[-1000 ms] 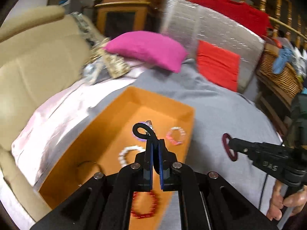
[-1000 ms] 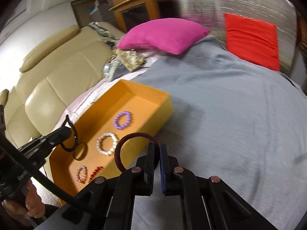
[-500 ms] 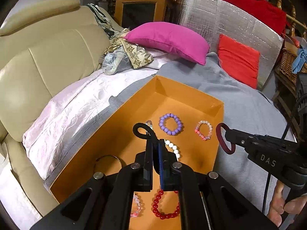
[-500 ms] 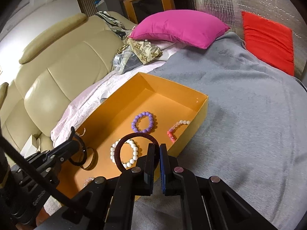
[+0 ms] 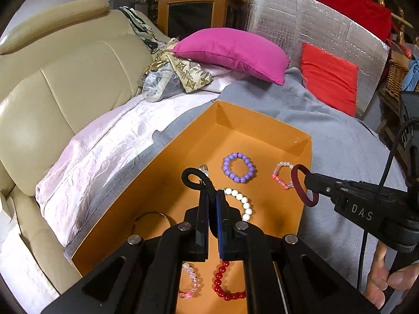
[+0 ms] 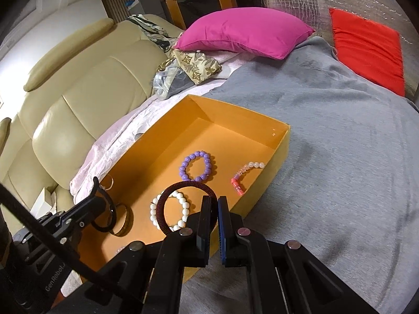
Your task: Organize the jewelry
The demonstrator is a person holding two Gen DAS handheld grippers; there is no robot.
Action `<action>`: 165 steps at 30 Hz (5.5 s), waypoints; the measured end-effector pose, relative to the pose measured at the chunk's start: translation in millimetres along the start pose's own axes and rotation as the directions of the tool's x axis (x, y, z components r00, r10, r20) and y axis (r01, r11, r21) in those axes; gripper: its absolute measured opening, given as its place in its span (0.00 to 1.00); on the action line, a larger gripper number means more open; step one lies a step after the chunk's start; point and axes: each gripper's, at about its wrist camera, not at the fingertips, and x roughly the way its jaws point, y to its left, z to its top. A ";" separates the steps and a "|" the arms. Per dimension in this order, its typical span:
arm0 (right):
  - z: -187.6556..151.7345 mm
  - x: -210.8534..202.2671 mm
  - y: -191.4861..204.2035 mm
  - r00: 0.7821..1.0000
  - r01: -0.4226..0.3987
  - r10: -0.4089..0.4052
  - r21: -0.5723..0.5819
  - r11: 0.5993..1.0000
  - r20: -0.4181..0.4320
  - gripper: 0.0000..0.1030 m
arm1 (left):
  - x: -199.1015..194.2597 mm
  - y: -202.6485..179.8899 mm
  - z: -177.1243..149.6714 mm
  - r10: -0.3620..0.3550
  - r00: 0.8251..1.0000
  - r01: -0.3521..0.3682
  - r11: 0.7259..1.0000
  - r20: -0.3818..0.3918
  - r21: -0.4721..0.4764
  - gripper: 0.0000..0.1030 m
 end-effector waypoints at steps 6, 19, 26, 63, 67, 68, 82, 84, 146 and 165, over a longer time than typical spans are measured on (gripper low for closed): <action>5.0 10.2 -0.7 1.000 0.001 -0.001 0.008 1.000 -0.008 0.07 | 11.4 1.4 -2.4 0.024 0.999 -0.024 1.000 -0.038 0.004 0.05; 5.3 31.2 -4.1 1.000 0.004 -0.003 0.029 1.000 -0.020 0.07 | 21.1 0.1 -5.0 0.042 0.997 -0.041 0.999 -0.069 0.014 0.05; 7.2 34.9 -6.0 1.000 0.001 -0.001 0.035 0.999 -0.013 0.07 | 24.3 -1.5 -5.0 0.046 0.996 -0.045 0.999 -0.079 0.023 0.05; 6.2 30.8 -10.1 0.999 -0.026 0.028 0.084 0.996 -0.016 0.14 | 7.3 -3.8 -0.2 0.114 0.993 -0.114 0.992 0.018 0.051 0.54; 0.8 20.0 -8.3 1.000 -0.026 0.026 0.062 0.998 0.000 0.14 | -2.9 -1.4 1.3 0.137 0.988 -0.140 0.989 0.073 0.040 0.73; -1.1 16.9 -6.9 1.000 -0.021 0.020 0.050 0.999 0.004 0.14 | -6.0 -0.1 1.3 0.139 0.986 -0.142 0.989 0.088 0.036 0.74; -41.5 -70.9 7.1 0.998 0.003 0.004 -0.112 0.994 0.067 0.49 | -55.4 8.8 -16.1 0.275 0.958 -0.274 0.961 0.082 -0.025 0.80; -45.7 -86.1 10.7 0.994 -0.008 0.021 -0.123 0.992 0.105 0.55 | -73.1 6.5 -18.9 0.308 0.946 -0.308 0.951 0.097 -0.018 0.80; -115.3 -230.0 84.9 0.984 -0.021 0.058 -0.214 0.977 0.168 0.59 | -269.8 -4.1 -69.0 0.405 0.883 -0.404 0.913 0.236 -0.058 0.91; -111.3 -224.3 91.9 0.984 -0.011 0.049 -0.220 0.976 0.170 0.59 | -267.7 2.9 -70.2 0.410 0.884 -0.404 0.912 0.226 -0.073 0.91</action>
